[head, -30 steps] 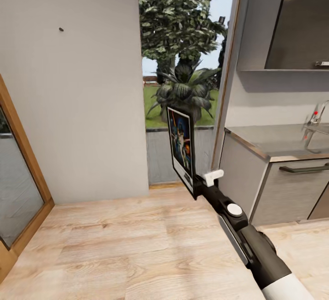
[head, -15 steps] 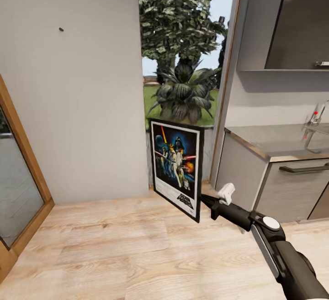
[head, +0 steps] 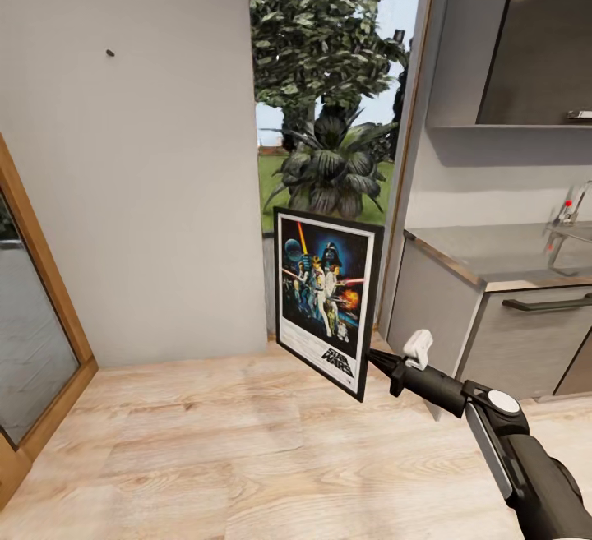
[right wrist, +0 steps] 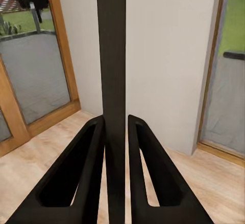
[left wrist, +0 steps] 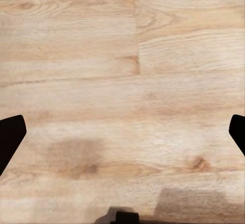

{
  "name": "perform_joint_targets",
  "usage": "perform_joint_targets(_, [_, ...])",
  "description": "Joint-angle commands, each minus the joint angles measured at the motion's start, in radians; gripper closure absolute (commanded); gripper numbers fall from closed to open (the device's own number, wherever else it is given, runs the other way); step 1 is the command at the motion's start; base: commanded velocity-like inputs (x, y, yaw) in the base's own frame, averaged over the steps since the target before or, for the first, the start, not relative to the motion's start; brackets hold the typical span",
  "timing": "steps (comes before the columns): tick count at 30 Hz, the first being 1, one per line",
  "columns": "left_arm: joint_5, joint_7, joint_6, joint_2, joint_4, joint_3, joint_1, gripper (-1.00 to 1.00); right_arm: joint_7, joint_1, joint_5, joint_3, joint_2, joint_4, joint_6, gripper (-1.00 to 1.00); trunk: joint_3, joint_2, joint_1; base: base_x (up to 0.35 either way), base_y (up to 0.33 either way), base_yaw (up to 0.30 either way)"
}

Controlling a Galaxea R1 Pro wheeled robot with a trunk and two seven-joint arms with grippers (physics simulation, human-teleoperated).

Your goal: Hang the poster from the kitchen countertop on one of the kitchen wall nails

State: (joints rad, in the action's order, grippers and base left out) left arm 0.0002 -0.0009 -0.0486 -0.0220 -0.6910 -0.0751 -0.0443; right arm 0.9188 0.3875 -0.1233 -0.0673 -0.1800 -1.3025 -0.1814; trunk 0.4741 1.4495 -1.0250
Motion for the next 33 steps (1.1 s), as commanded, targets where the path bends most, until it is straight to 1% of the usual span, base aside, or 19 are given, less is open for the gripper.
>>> perform_joint_targets(1, [0.000, 0.000, -0.004, 0.000, -0.001, -0.003, 0.000, -1.00, 0.006, 0.001, -0.012, -0.001, 0.000, 0.000, -0.013, 1.00, 0.001, 0.001, 0.000, 0.000, 0.000, 0.000])
perform_joint_targets(2, [0.000, 0.000, -0.006, 0.000, -0.001, -0.006, 0.000, -1.00, 0.007, 0.001, -0.013, -0.001, 0.000, 0.000, -0.014, 1.00, 0.001, 0.001, 0.000, 0.000, 0.000, 0.000])
perform_joint_targets(3, [0.000, -0.001, -0.009, -0.001, -0.001, -0.008, 0.000, -1.00, 0.007, 0.001, -0.012, -0.003, -0.001, 0.000, -0.036, 1.00, 0.001, 0.001, 0.000, 0.000, 0.000, 0.000])
perform_joint_targets(8, [0.001, -0.001, -0.010, 0.000, -0.001, -0.006, 0.000, -1.00, 0.009, 0.001, -0.010, -0.002, 0.000, 0.000, -0.090, 1.00, 0.001, 0.001, 0.000, 0.000, 0.000, 0.000])
perform_joint_targets(9, [0.001, -0.001, -0.010, 0.000, -0.001, -0.006, 0.000, -1.00, 0.009, 0.001, -0.010, -0.002, 0.000, 0.000, -0.090, 1.00, 0.001, 0.001, 0.000, 0.000, 0.000, 0.000])
perform_joint_targets(33, [0.001, -0.001, -0.005, 0.001, 0.003, -0.004, 0.000, -1.00, 0.008, 0.001, -0.006, -0.001, 0.002, 0.002, -0.094, 1.00, -0.074, -0.167, 0.092, 0.000, 0.000, 0.000])
